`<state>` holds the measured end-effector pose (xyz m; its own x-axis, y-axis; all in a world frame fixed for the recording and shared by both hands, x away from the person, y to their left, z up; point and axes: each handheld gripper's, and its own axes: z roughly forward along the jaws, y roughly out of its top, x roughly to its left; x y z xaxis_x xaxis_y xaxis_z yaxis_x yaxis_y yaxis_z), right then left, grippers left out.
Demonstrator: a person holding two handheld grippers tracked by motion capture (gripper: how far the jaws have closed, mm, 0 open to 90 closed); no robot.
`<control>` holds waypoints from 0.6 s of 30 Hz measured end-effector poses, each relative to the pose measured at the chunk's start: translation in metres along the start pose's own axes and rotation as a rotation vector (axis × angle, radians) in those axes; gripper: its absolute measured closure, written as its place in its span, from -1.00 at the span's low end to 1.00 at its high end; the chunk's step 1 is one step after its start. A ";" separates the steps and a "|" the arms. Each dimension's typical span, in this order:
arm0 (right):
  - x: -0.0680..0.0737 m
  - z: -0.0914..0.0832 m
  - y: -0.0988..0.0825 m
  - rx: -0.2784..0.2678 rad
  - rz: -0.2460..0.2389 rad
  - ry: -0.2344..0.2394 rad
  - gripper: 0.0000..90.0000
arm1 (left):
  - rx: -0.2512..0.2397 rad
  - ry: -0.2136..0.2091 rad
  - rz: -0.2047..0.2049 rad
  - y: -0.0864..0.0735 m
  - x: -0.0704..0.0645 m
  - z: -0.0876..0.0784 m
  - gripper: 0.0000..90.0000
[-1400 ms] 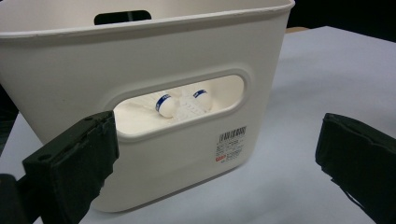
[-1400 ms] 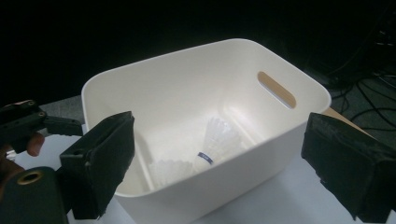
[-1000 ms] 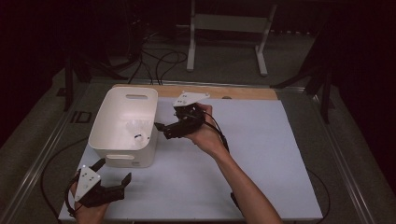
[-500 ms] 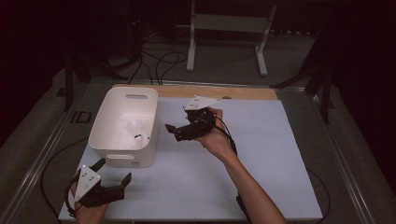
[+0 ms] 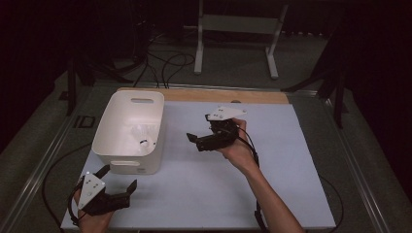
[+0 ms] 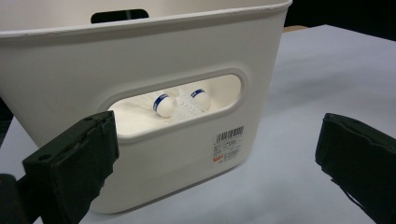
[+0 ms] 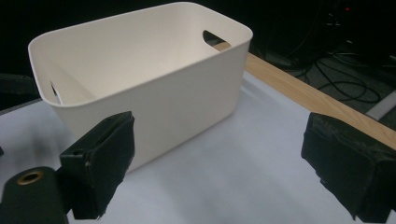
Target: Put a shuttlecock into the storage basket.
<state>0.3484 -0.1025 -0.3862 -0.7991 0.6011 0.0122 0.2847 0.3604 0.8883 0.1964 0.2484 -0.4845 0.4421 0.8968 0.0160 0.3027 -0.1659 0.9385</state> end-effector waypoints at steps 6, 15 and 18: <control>-0.002 -0.010 -0.012 0.000 0.003 -0.018 -0.79 | 0.000 0.001 0.000 0.000 0.000 0.000 -1.00; -0.007 -0.025 -0.031 -0.006 0.018 -0.055 -0.79 | 0.002 0.001 -0.001 0.000 0.000 0.000 -1.00; -0.009 -0.029 -0.036 -0.008 0.028 -0.060 -0.79 | 0.002 0.000 0.001 0.000 -0.001 0.000 -1.00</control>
<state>0.3300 -0.1417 -0.4046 -0.7579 0.6523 0.0096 0.3018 0.3376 0.8916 0.1964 0.2477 -0.4844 0.4421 0.8968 0.0166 0.3044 -0.1674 0.9377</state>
